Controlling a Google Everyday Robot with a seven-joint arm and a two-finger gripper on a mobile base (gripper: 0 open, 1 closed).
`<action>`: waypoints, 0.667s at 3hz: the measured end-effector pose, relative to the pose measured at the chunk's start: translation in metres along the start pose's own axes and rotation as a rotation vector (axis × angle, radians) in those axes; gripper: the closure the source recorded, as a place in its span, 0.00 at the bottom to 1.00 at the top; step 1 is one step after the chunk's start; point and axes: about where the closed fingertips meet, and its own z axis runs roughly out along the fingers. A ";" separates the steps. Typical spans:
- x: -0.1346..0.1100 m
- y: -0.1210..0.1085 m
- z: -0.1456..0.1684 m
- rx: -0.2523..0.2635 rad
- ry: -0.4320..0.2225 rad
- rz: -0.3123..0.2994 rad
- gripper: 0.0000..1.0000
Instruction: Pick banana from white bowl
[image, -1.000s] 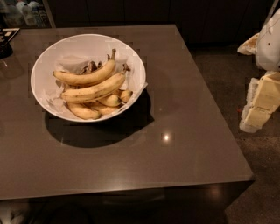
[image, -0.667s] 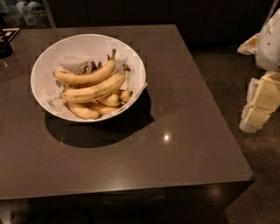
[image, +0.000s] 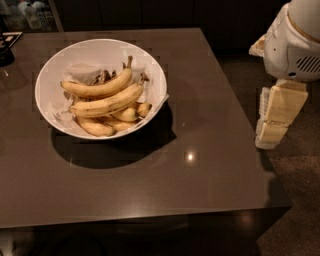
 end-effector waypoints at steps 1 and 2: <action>-0.045 0.001 0.017 -0.053 0.041 -0.151 0.00; -0.084 0.005 0.026 -0.089 0.048 -0.296 0.00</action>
Offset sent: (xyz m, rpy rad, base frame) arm 0.0142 0.1253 -0.0252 -0.1973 0.1550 0.4494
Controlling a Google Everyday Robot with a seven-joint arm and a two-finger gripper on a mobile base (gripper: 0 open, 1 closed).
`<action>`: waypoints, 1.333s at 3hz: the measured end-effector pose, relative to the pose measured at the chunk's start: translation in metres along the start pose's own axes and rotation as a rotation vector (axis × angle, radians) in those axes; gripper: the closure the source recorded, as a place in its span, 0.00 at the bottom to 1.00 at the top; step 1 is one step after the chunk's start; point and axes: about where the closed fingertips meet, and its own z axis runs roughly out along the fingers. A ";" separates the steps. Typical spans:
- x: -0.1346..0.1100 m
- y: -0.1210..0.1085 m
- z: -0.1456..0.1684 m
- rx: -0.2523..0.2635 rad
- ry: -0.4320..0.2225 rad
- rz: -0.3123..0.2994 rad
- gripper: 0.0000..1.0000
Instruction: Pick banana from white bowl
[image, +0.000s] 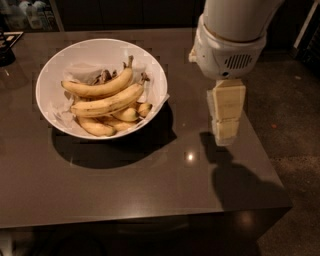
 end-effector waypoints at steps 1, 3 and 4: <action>-0.002 -0.003 0.000 0.019 -0.008 0.010 0.00; -0.077 -0.045 0.007 0.045 -0.046 -0.026 0.00; -0.114 -0.060 0.017 0.026 -0.049 -0.052 0.15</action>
Offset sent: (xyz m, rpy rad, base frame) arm 0.0330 0.0816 -0.0025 0.0527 -0.0189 0.0027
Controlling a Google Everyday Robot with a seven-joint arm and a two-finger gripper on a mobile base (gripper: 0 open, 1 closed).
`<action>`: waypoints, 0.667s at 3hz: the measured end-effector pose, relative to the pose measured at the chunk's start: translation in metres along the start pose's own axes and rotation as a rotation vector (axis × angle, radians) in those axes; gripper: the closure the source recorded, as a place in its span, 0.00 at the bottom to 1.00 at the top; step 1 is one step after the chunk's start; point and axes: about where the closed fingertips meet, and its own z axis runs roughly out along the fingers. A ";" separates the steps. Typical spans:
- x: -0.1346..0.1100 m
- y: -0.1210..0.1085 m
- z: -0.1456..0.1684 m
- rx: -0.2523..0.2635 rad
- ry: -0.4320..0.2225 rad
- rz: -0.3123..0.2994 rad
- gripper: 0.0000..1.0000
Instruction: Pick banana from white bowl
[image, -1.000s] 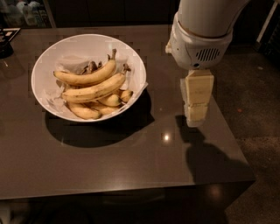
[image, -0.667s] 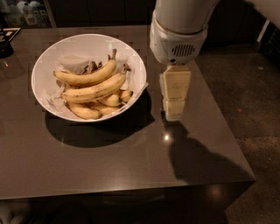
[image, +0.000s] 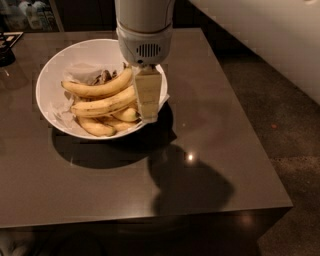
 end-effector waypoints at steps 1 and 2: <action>-0.023 -0.009 0.017 -0.033 -0.010 -0.009 0.33; -0.043 -0.016 0.030 -0.058 -0.015 -0.030 0.38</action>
Offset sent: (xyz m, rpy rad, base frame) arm 0.0116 0.0601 -0.0385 -0.0584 0.1318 0.0556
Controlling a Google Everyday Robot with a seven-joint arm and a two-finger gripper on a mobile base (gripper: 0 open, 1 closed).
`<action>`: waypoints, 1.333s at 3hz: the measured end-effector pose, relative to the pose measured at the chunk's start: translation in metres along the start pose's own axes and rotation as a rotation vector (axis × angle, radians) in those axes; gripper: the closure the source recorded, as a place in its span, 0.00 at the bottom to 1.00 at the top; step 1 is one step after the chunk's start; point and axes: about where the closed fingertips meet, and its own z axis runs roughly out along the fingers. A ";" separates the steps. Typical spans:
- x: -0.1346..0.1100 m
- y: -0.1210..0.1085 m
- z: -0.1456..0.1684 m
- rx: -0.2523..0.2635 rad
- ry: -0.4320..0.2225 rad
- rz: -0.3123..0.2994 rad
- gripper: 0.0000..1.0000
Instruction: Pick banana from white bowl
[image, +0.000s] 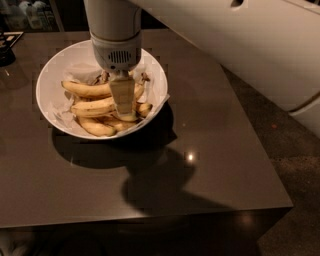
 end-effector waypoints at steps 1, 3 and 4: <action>-0.012 -0.006 0.011 -0.021 -0.007 -0.017 0.39; -0.020 -0.012 0.036 -0.070 -0.004 -0.028 0.50; -0.016 -0.012 0.048 -0.090 -0.003 -0.024 0.50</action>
Offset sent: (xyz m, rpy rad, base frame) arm 0.0046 0.0183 -0.0320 -0.0723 0.1096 0.0396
